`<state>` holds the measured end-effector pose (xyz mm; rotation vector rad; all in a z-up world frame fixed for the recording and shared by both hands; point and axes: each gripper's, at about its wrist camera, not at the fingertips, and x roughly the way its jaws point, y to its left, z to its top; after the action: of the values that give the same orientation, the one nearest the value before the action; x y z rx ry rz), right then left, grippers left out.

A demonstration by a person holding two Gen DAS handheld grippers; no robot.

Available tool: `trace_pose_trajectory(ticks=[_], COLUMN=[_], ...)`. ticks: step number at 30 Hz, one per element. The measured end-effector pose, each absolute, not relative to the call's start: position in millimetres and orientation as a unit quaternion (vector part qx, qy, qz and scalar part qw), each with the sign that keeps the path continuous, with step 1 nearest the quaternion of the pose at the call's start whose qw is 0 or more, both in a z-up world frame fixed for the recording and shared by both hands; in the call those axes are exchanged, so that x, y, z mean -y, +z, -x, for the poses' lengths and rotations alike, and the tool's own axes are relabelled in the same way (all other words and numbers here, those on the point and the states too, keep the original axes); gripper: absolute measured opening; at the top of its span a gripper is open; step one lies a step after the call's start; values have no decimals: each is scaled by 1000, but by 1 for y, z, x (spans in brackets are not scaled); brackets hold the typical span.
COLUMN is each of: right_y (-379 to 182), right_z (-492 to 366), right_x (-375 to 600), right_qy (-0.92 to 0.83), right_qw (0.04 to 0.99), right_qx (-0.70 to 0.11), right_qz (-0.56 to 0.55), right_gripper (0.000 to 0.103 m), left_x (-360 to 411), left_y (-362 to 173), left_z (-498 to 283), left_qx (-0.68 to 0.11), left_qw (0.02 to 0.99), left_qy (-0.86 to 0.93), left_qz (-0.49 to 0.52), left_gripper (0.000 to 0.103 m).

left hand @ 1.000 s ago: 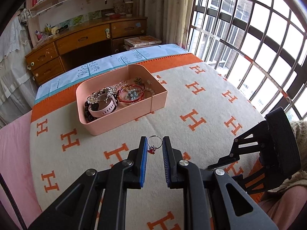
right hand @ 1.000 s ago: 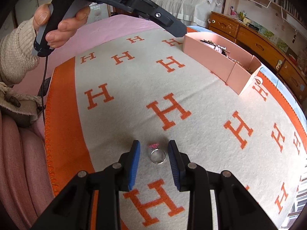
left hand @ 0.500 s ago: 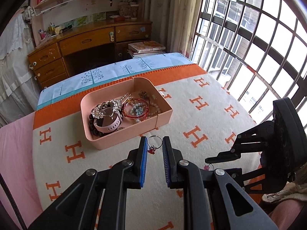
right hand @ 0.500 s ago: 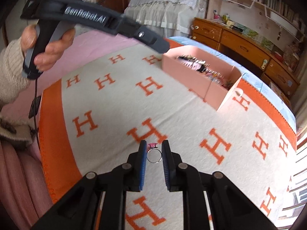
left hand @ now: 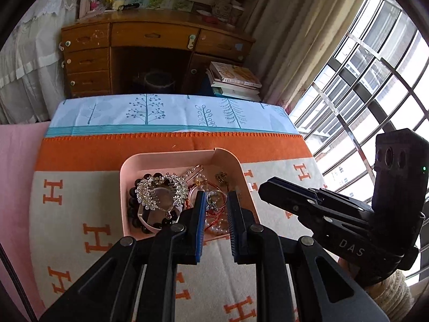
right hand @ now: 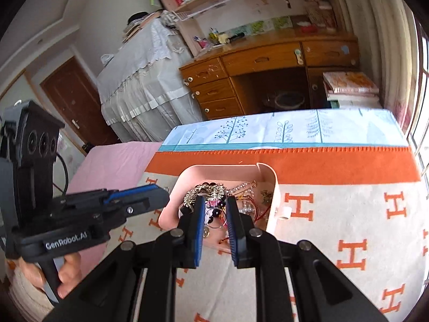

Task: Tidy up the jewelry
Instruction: 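Carry both rings into the pink box and open both tools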

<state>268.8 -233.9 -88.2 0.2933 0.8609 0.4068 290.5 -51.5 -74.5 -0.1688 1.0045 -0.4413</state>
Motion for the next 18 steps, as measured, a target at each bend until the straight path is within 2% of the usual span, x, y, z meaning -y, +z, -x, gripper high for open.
trace_pose_trajectory(ticks=[3, 4, 6, 8, 10, 13, 15, 18], right_y=[-108, -114, -126, -135, -140, -138, -134, -127], right_z=[-286, -290, -293, -295, -295, -289, -281, -269], right_x=[234, 234, 236, 237, 240, 244, 246, 246], right_qy=[183, 179, 178, 169, 162, 152, 145, 137], right_qw=[864, 859, 847, 840, 837, 841, 846, 856], right_qx=[-440, -450, -468, -483, -488, -485, -479, -469], right_qz=[-163, -168, -178, -183, -188, -188, -183, -169], right_gripper=[16, 17, 17, 17, 17, 18, 25, 25], left_x=[52, 53, 55, 57, 57, 57, 55, 51], left_y=[-90, -93, -97, -99, -97, -91, -86, -80], left_z=[-295, -295, -293, -291, -287, -278, -271, -259], left_qx=[-492, -495, -494, -493, -486, -475, -467, -457], left_qw=[842, 842, 843, 844, 850, 857, 862, 870], left_qy=[-204, -203, -204, -203, -198, -198, -194, -183], left_qz=[79, 74, 65, 57, 50, 40, 36, 34], left_gripper=[14, 17, 27, 54, 67, 75, 81, 86])
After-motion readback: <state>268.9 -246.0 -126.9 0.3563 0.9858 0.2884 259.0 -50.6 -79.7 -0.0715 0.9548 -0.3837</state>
